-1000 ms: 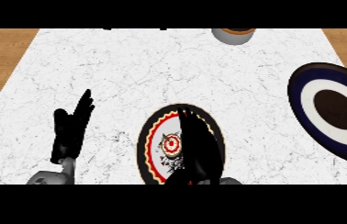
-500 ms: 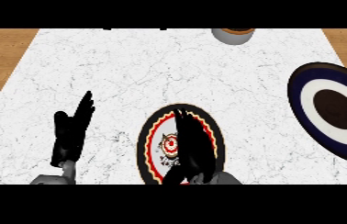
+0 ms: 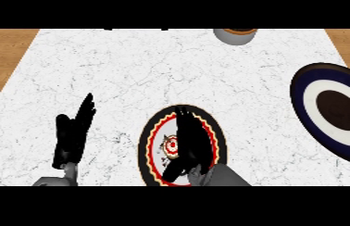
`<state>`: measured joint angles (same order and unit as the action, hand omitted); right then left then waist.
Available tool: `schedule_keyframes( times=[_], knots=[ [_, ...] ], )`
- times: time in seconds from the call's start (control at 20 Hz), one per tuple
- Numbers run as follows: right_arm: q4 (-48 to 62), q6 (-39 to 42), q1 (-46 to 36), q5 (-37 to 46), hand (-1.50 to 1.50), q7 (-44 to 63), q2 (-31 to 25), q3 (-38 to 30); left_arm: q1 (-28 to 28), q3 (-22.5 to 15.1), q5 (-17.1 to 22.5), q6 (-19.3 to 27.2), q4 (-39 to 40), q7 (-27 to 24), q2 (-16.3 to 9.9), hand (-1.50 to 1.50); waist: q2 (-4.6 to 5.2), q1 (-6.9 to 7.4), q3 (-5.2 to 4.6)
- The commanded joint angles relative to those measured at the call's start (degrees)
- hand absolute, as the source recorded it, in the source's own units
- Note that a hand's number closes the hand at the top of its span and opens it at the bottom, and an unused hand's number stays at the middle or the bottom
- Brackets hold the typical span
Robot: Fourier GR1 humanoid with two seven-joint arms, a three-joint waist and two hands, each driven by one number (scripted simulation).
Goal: Pick the cupcake from the plate and place it in the plate
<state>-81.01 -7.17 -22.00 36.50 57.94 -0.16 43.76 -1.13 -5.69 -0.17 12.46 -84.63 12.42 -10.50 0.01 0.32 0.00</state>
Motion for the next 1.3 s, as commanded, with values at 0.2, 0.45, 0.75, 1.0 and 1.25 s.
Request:
schedule_keyframes(
  times=[0.2,0.45,0.75,1.0,1.25],
  knots=[
    [3.7,3.6,-1.1,1.7,1.50,-4.7,0.1,-2.4,3.2,0.1,-1.5,-0.9,-5.4,1.8,0.5,0.00,-0.07,0.04,0.01],
    [5.3,0.1,2.2,7.0,1.50,-8.4,0.0,-1.1,0.4,2.4,-0.6,-3.1,-2.7,3.6,0.6,0.00,-0.04,-0.17,0.00],
    [1.2,-0.6,1.9,12.9,1.50,-7.5,-6.3,-4.4,-0.8,3.3,-1.7,-2.6,1.7,-1.1,1.3,0.00,-0.04,-0.43,-0.01],
    [4.2,-1.8,0.7,8.3,1.50,-25.5,-25.9,-14.4,2.1,1.7,-2.3,-2.0,-0.6,-0.6,2.2,0.00,0.20,-0.08,0.10],
    [0.6,-10.3,3.6,15.5,1.50,-27.4,-29.0,-15.9,1.4,3.0,-1.8,-2.3,-1.0,0.5,1.7,0.00,-0.21,-0.71,0.01]
  ],
)
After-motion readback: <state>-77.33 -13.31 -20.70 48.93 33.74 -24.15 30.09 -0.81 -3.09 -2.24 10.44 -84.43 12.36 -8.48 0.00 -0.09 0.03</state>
